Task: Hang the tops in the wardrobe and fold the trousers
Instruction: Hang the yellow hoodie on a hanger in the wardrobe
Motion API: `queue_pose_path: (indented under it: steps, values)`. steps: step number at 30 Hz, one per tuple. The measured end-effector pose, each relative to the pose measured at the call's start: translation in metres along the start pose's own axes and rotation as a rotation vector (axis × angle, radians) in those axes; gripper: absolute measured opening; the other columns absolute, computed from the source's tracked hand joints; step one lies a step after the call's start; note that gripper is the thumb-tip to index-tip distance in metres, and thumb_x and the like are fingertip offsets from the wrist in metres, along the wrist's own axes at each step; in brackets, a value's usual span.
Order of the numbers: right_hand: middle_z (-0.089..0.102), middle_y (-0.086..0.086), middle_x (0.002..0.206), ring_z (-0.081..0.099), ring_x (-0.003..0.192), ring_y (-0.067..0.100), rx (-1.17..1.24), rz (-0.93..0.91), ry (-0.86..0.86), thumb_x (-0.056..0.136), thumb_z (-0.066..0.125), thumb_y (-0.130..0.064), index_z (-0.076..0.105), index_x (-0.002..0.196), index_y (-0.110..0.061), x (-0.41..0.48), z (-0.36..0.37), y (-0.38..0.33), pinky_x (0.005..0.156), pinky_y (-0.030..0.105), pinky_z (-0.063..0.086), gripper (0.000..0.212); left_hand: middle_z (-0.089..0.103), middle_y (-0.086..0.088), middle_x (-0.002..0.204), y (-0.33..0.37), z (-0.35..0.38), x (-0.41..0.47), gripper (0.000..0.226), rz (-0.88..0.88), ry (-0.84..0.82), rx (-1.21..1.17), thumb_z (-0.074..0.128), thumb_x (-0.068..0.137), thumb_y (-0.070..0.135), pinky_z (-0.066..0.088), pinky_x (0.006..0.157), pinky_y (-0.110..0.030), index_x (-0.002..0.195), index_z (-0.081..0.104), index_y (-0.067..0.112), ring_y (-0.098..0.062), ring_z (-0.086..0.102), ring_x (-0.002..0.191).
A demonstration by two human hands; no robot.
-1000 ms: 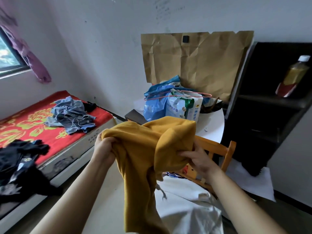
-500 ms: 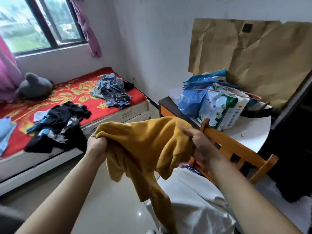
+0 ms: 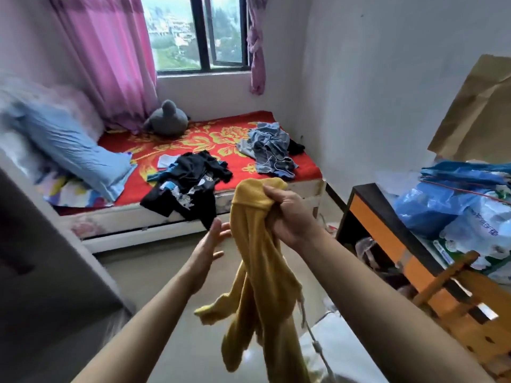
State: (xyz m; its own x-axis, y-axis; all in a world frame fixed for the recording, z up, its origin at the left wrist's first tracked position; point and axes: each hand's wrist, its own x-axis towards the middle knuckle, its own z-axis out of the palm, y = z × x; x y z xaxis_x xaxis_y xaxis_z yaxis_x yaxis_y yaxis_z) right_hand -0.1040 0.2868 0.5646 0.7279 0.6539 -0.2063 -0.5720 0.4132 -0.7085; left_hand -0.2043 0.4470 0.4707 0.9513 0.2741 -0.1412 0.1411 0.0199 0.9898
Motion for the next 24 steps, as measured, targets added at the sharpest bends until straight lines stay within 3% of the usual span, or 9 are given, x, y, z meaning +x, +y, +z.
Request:
queue_pose_path:
  steps: [5,7,8,10,11,15,18,21,24]
  values:
    - [0.072,0.019,0.1,0.073,0.091,0.025,-0.062,0.004,-0.125,0.103,0.045,-0.008,0.056,0.125,0.007,0.059,0.091,0.042,0.084,0.039,0.059,0.029,0.029,0.01,0.147,-0.024,-0.072,-0.008,0.137,-0.157,-0.111,0.149,0.085,0.048,0.071,0.045,0.108,-0.037,0.153,0.003,0.039,-0.018,0.037,0.137]
    - [0.07,0.021,0.107,0.072,0.094,0.027,-0.087,-0.001,-0.187,0.102,0.045,-0.006,0.054,0.129,0.008,0.082,0.126,0.056,0.085,0.039,0.06,0.032,0.036,0.02,0.136,-0.036,-0.1,-0.009,0.115,-0.122,-0.085,0.238,0.086,0.06,0.061,0.055,0.084,-0.016,0.148,0.015,0.04,-0.01,0.046,0.124]
    - [0.068,0.024,0.113,0.071,0.098,0.028,-0.103,-0.003,-0.217,0.101,0.045,-0.005,0.052,0.132,0.008,0.092,0.141,0.061,0.09,0.04,0.058,0.034,0.047,0.024,0.127,-0.04,-0.113,-0.008,0.087,-0.068,-0.027,0.23,0.08,0.071,0.057,0.055,0.077,-0.013,0.14,0.032,0.038,-0.007,0.053,0.116]
    - [0.063,0.025,0.12,0.066,0.105,0.028,-0.174,-0.021,-0.269,0.099,0.047,-0.006,0.048,0.135,0.009,0.11,0.167,0.067,0.097,0.04,0.054,0.039,0.068,0.017,0.105,-0.038,-0.138,-0.006,0.029,-0.012,0.202,0.108,0.06,0.095,0.041,0.059,0.084,-0.03,0.121,0.059,0.03,-0.012,0.066,0.102]
    - [0.062,0.023,0.115,0.065,0.103,0.027,-0.237,-0.037,-0.269,0.095,0.05,-0.008,0.048,0.134,0.008,0.118,0.177,0.07,0.094,0.038,0.054,0.042,0.072,0.012,0.101,-0.035,-0.153,-0.006,0.023,-0.003,0.331,0.041,0.051,0.1,0.038,0.058,0.089,-0.037,0.118,0.062,0.027,-0.014,0.068,0.099]
    - [0.058,0.018,0.109,0.061,0.099,0.028,-0.641,-0.228,-0.125,0.08,0.063,-0.015,0.051,0.121,-0.01,0.155,0.188,0.085,0.09,0.038,0.054,0.042,0.072,0.005,0.11,-0.008,-0.221,-0.009,0.032,-0.025,0.508,-0.227,0.036,0.105,0.044,0.055,0.09,-0.036,0.117,0.062,0.029,-0.022,0.065,0.111]
    - [0.058,-0.002,0.098,0.057,0.091,0.015,-0.843,-0.371,-0.045,0.088,0.06,0.0,0.064,0.1,-0.019,0.182,0.193,0.103,0.074,0.015,0.051,0.023,0.069,0.005,0.117,0.01,-0.262,-0.019,0.042,0.023,0.491,-0.142,0.053,0.091,0.062,0.054,0.097,-0.048,0.124,0.055,0.036,-0.021,0.065,0.11]
    - [0.052,0.008,0.117,0.05,0.107,0.025,-0.797,-0.373,0.181,0.081,0.056,-0.018,0.055,0.123,-0.016,0.212,0.207,0.135,0.093,0.038,0.049,0.042,0.064,0.012,0.113,0.02,-0.291,-0.032,0.073,0.075,0.658,0.106,0.085,0.065,0.058,0.059,0.083,-0.032,0.124,0.048,0.036,-0.009,0.065,0.102]
    - [0.028,0.004,0.124,0.038,0.118,0.033,-1.124,-0.507,0.267,0.076,0.064,-0.025,0.042,0.129,-0.028,0.23,0.223,0.175,0.112,0.05,0.033,0.057,0.063,0.015,0.094,0.028,-0.317,-0.048,0.046,0.174,0.912,0.284,0.084,0.073,0.027,0.05,0.056,-0.007,0.108,0.054,0.033,0.006,0.064,0.082]
